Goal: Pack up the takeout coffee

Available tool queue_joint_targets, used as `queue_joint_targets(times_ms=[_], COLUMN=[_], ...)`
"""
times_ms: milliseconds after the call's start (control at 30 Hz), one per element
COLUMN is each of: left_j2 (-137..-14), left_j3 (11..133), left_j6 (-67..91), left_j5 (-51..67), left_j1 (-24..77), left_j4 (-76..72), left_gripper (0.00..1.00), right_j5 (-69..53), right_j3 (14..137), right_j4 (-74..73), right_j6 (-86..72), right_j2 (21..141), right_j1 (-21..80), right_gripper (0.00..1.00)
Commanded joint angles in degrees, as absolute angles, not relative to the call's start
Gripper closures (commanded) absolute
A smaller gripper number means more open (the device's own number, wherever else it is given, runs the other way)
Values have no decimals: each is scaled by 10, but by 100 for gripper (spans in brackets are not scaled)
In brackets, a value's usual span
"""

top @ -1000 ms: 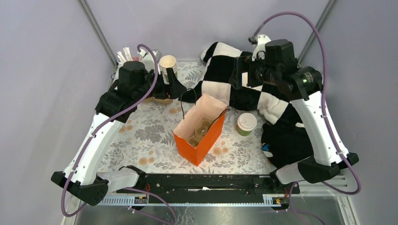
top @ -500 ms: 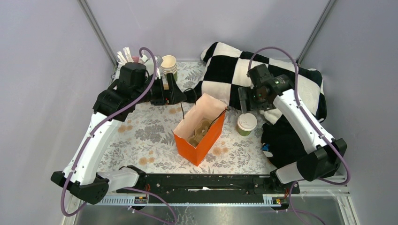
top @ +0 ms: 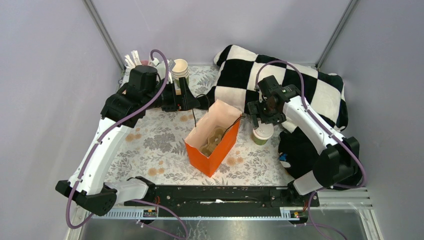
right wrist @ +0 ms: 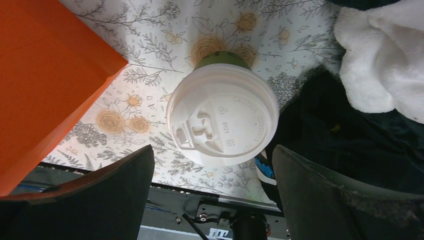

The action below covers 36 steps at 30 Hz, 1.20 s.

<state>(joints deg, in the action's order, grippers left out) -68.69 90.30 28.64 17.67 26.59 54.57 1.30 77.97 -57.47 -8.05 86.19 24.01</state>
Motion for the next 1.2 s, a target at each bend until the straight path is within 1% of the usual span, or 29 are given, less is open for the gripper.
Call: queue_joint_targets(times_ms=[0, 133, 333, 700, 1100, 1167], left_j2=[-683, -683, -682, -677, -675, -676], left_j3=[914, 916, 920, 923, 932, 932], left_j6=[280, 280, 282, 284, 289, 291], left_j5=[186, 185, 179, 176, 173, 176], left_j1=[265, 265, 265, 265, 265, 265], left_j4=[539, 545, 562, 573, 583, 583], left_gripper=[15, 14, 14, 14, 14, 14], right_j5=[40, 37, 41, 62, 58, 58], right_j3=[775, 767, 758, 746, 744, 741], right_j4=[-561, -548, -537, -523, -519, -518], right_j6=[-59, -59, -57, -53, -48, -48], right_j2=[871, 879, 886, 886, 896, 897], right_j1=[244, 244, 244, 244, 244, 244], right_gripper=[8, 12, 12, 8, 14, 13])
